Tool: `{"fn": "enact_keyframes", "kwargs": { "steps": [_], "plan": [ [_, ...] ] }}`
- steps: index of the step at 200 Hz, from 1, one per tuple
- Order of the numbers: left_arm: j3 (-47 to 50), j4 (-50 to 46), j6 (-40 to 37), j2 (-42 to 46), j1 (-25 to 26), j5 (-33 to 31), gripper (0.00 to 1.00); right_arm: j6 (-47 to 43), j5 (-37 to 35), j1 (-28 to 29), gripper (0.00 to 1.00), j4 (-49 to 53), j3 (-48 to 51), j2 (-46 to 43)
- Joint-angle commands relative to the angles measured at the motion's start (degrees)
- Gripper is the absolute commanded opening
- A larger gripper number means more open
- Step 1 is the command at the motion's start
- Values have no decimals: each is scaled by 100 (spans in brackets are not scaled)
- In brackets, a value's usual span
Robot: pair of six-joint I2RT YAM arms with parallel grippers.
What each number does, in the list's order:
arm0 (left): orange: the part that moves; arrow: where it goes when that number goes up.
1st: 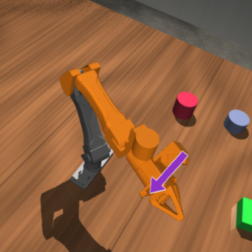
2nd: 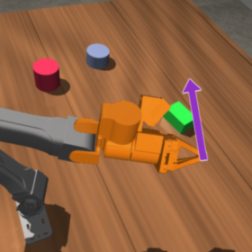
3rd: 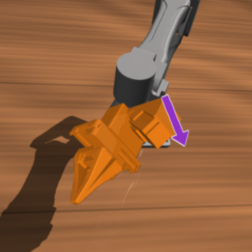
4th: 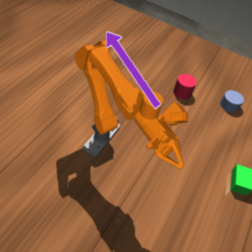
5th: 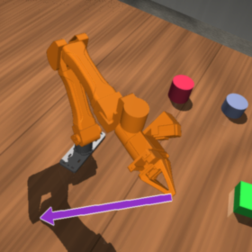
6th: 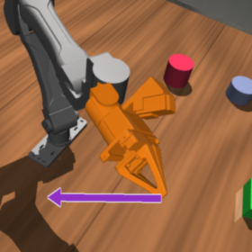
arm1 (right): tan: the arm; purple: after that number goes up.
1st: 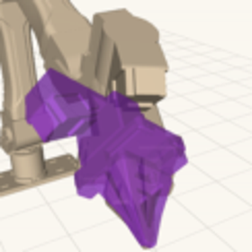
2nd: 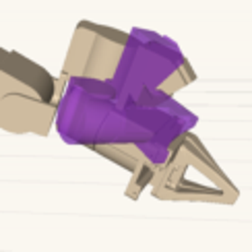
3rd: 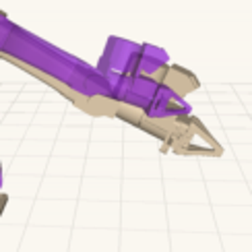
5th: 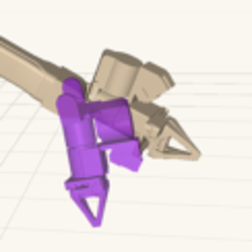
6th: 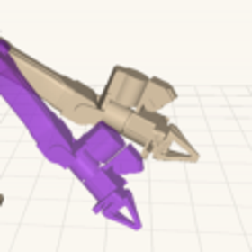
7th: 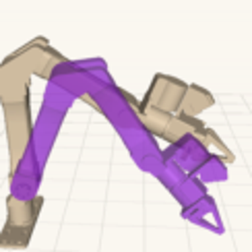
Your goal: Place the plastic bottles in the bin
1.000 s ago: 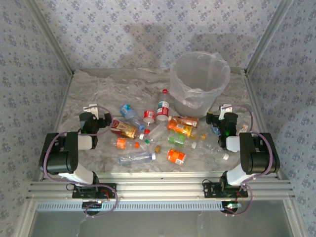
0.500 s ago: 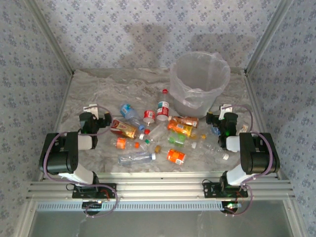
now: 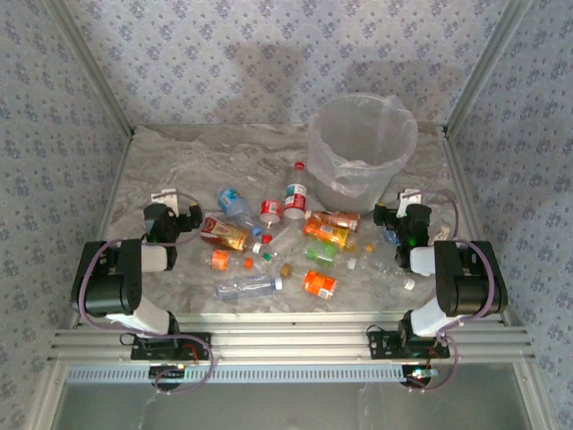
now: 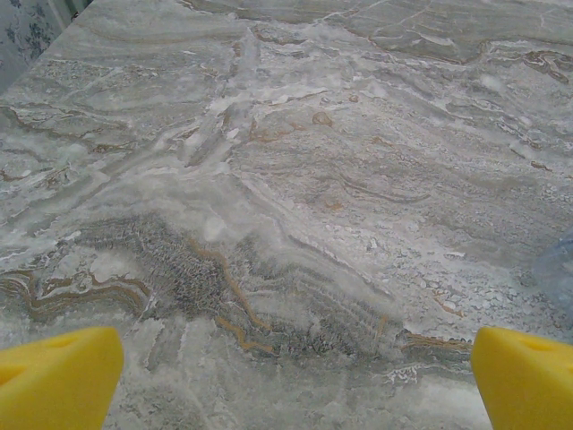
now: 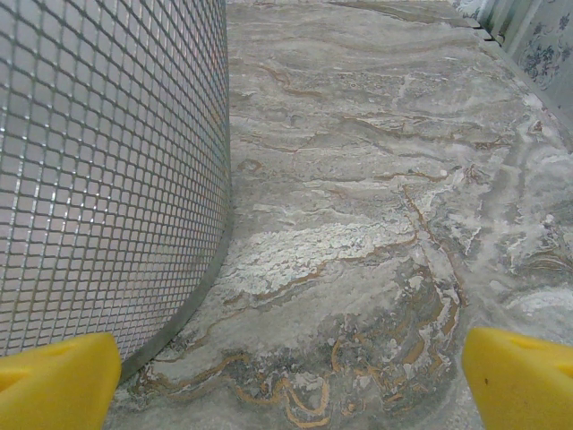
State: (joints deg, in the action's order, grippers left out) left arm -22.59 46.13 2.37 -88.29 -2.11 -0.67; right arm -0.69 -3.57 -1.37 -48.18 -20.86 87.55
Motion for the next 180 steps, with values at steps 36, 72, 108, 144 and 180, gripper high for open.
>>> {"fn": "enact_keyframes", "kwargs": {
  "steps": [36, 72, 108, 144, 180],
  "plan": [
    [126, 56, 16, 565, 18, -142, 100, -15, -85, -4, 100, 162, 122, -683],
    [-48, -931, -142, 1442, 281, -527, 100, 172, -334, 17, 100, 1143, 54, -1737],
    [-651, -2593, 269, 2479, 837, -678, 100, 846, -749, 145, 100, 2655, -52, -3040],
    [-1500, -4000, 810, 3042, 1838, -554, 100, 2327, -1730, 247, 100, 5344, -703, -4007],
    [-2960, -5443, 944, 2851, 3028, -334, 99, 3183, -1546, 257, 100, 7068, -1320, -4157]
  ]
}}
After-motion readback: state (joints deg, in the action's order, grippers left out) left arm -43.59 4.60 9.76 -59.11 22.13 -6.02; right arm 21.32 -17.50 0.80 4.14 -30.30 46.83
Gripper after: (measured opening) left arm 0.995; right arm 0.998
